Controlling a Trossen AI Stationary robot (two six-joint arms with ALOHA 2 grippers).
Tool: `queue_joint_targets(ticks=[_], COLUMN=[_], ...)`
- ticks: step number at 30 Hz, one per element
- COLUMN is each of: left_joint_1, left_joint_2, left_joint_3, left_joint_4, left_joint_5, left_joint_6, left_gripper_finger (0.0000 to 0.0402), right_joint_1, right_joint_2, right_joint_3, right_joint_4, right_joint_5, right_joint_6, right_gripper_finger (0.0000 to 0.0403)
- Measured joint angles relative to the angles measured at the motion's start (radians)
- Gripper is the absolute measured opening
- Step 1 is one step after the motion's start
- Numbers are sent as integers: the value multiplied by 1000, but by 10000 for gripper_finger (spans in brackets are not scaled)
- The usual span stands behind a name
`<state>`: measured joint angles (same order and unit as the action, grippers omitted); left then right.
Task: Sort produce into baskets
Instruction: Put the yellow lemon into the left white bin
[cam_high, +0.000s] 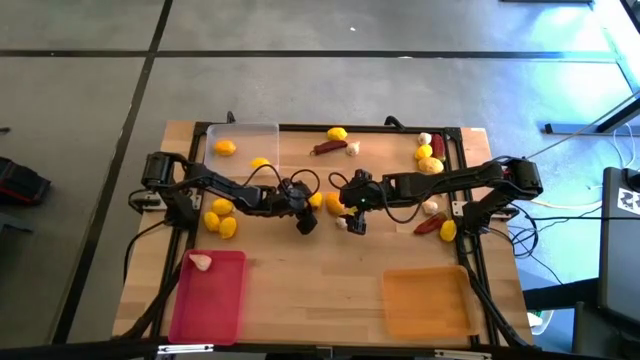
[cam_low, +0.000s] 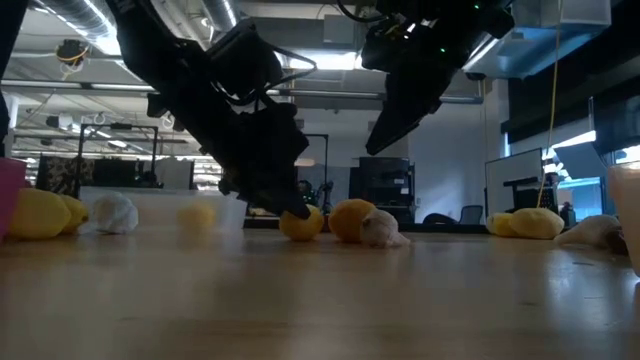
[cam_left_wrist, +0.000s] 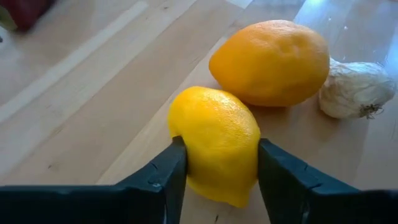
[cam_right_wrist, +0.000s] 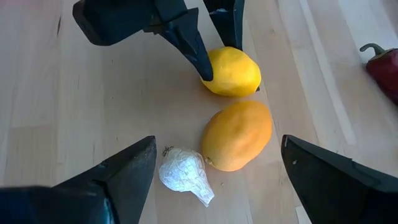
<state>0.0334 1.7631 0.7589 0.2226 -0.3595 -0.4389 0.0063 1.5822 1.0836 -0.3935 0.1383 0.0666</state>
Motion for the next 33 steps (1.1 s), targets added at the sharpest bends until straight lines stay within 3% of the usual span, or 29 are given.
queue_joint_targets(ticks=[7,19,27,33], left_joint_1=[-2,24,138,282], left_joint_2=[-90,-401,-597,-648], left_joint_3=[0,0,0,0], left_joint_4=[-57,-308,-583,-743], left_joint_5=[0,-103,-173,-183], left_joint_6=[19,105,97,71], left_gripper_finger=[161,167,168,168], right_joint_1=[0,0,-17,-62], right_joint_2=[0,0,0,5], right_joint_3=[0,1,1,1], right_joint_4=[0,0,4,16], right_joint_5=[0,10,10,9], right_joint_6=[-1,-17,-23,-45], right_gripper_finger=[337,337,337,337])
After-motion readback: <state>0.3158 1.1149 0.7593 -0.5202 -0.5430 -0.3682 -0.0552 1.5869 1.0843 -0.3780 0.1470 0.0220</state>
